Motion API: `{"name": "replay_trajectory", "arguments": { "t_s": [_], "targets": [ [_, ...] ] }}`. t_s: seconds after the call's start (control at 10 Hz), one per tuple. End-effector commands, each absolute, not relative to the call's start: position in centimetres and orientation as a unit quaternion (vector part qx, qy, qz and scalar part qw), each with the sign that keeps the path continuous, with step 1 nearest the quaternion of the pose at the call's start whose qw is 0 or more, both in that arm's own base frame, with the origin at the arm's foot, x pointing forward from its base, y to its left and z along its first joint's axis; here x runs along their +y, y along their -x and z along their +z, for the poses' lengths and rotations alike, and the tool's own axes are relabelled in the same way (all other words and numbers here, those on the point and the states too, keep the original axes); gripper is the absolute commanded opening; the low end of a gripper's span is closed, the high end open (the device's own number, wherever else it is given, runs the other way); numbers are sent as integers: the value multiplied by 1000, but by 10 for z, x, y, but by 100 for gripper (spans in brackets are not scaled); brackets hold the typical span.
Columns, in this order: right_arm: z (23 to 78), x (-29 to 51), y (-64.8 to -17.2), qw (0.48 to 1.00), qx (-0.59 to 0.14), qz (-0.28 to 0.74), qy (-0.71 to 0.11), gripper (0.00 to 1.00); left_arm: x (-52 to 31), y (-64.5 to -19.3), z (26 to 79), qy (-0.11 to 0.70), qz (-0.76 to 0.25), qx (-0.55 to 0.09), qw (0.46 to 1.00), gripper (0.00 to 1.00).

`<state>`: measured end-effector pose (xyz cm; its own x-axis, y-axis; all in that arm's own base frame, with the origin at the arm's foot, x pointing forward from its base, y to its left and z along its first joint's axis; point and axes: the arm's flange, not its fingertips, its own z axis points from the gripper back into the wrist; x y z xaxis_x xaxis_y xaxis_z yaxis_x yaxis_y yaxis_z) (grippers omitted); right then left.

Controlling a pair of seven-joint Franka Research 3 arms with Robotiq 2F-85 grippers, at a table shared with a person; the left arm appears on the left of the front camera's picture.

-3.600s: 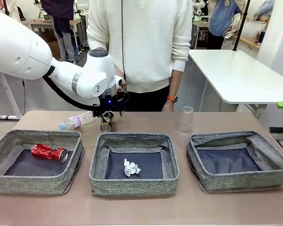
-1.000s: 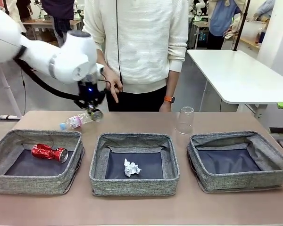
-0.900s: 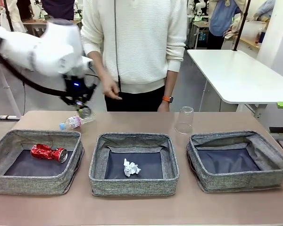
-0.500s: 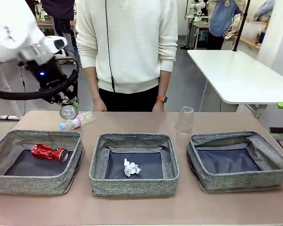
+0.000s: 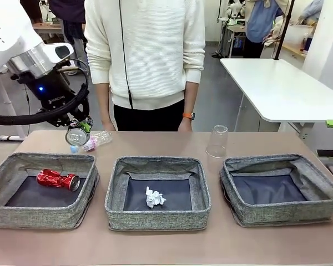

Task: Sort the waste into the appropriate baskets.
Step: Pick up the waste item pointed out by the person.

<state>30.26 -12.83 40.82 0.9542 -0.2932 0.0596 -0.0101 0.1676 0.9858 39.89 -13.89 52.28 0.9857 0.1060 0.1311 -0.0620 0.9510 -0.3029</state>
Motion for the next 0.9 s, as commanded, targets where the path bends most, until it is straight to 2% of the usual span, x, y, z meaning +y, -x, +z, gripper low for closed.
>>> {"name": "replay_trajectory", "arguments": {
  "t_s": [0.0, 0.1, 0.2, 0.4, 0.6, 0.8],
  "targets": [
    [411, -130, -304, 754, -122, -94, -638, 100, -168, -378, 540, 133, 80, -109, 982, 29],
    [411, -130, -304, 754, -122, -94, -638, 100, -202, -363, 579, 165, 41, -120, 978, 29],
    [411, -130, -304, 754, -122, -94, -638, 100, -244, -341, 632, 160, 15, -133, 978, 29],
    [411, -130, -304, 754, -122, -94, -638, 100, -309, -323, 699, 92, -32, -119, 988, 29],
    [411, -130, -304, 754, -122, -94, -638, 100, -352, -330, 733, 87, -47, -91, 991, 29],
    [411, -130, -304, 754, -122, -94, -638, 100, -373, -324, 754, 105, -45, -117, 986, 29]
  ]
}}
